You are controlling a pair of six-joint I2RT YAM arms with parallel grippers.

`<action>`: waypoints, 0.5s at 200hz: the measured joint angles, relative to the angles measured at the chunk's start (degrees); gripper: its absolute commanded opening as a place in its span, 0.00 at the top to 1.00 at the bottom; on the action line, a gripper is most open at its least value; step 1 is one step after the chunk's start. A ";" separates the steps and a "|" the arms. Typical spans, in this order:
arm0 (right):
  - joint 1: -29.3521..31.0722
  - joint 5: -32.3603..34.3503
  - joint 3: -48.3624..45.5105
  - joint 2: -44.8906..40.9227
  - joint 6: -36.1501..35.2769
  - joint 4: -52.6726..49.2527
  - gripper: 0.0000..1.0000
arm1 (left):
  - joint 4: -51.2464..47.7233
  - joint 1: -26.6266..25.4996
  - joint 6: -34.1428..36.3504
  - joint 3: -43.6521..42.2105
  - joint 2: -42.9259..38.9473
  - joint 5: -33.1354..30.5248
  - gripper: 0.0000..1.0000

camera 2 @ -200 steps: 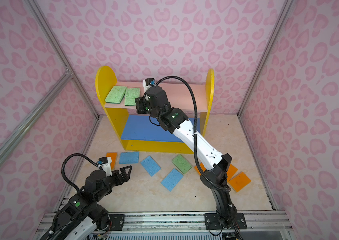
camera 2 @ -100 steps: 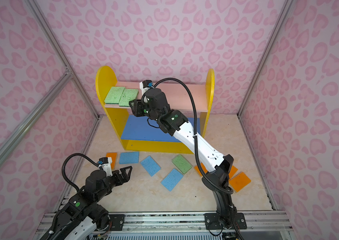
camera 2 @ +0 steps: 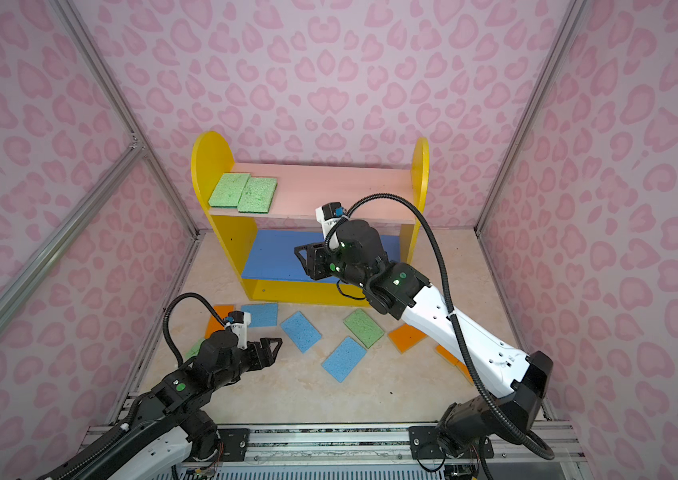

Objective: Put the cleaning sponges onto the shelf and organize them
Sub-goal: 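Lower the right arm from the shelf while the left gripper reaches a green sponge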

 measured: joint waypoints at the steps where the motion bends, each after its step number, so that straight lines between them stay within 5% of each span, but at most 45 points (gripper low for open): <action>1: 0.00 -0.04 -0.33 -0.20 0.07 -0.13 0.52 | 0.11 -0.09 -0.09 0.02 0.17 -0.04 0.20; 43: -3.26 -1.81 -24.30 -11.80 4.57 4.55 0.52 | 7.76 -8.09 -1.90 2.95 11.58 -4.07 0.14; 100: -19.58 -8.11 -45.53 -25.66 11.72 8.92 0.54 | 17.22 -13.51 -4.00 11.56 32.11 -5.79 0.22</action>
